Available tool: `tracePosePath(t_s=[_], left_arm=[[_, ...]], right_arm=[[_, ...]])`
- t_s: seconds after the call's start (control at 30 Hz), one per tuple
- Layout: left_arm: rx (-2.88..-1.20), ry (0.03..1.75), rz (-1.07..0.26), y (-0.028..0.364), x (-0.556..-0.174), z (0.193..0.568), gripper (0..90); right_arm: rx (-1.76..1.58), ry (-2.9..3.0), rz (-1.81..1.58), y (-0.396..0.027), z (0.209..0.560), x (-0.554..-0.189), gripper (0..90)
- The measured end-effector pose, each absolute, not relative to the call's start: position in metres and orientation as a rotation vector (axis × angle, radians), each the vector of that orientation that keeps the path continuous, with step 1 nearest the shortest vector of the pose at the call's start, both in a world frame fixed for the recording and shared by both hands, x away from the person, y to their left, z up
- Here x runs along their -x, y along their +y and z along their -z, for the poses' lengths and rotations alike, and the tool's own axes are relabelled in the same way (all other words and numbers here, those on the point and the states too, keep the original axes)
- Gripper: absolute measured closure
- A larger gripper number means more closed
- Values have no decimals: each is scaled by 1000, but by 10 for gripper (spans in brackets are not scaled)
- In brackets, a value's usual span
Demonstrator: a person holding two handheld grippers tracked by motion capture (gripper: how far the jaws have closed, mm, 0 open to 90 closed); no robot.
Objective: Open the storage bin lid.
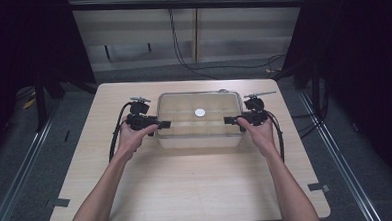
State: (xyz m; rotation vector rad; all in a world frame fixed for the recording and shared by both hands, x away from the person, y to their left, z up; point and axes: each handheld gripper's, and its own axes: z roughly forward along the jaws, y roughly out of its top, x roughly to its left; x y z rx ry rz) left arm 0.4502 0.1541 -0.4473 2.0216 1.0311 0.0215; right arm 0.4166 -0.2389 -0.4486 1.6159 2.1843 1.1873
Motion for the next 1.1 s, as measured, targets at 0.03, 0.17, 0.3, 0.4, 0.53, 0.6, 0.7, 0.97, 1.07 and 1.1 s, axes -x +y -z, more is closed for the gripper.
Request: tracePosePath(t_s=[0.03,0.17,0.3,0.4,0.53,0.6,0.7,0.97,1.07,1.1], left_arm=[[-2022,1031,-22,154,-450,447,280],[-2014,1036,-19,154,-451,447,288],[-1998,1046,-79,154,-449,445,318],[-1994,1038,-88,156,-449,445,331],[-1973,1030,-104,155,-446,444,350],[-1952,1030,-134,156,-443,442,369],[-1936,1019,-143,155,-442,440,397],[-1906,988,-156,162,-439,432,471],[-1898,983,-163,165,-438,430,500],[-1888,988,-170,166,-437,429,506]], right_arm=[[-1619,2186,-1194,-240,449,-416,148],[-1623,2183,-1205,-242,449,-415,160],[-1617,2171,-1210,-241,449,-415,157],[-1615,2164,-1222,-242,450,-414,159],[-1613,2123,-1235,-242,450,-413,166],[-1622,2094,-1284,-244,448,-412,157],[-1596,2077,-1320,-244,443,-411,155],[-1573,2049,-1367,-251,433,-405,365],[-1575,2047,-1404,-256,432,-404,417],[-1574,2049,-1420,-257,432,-404,443]])
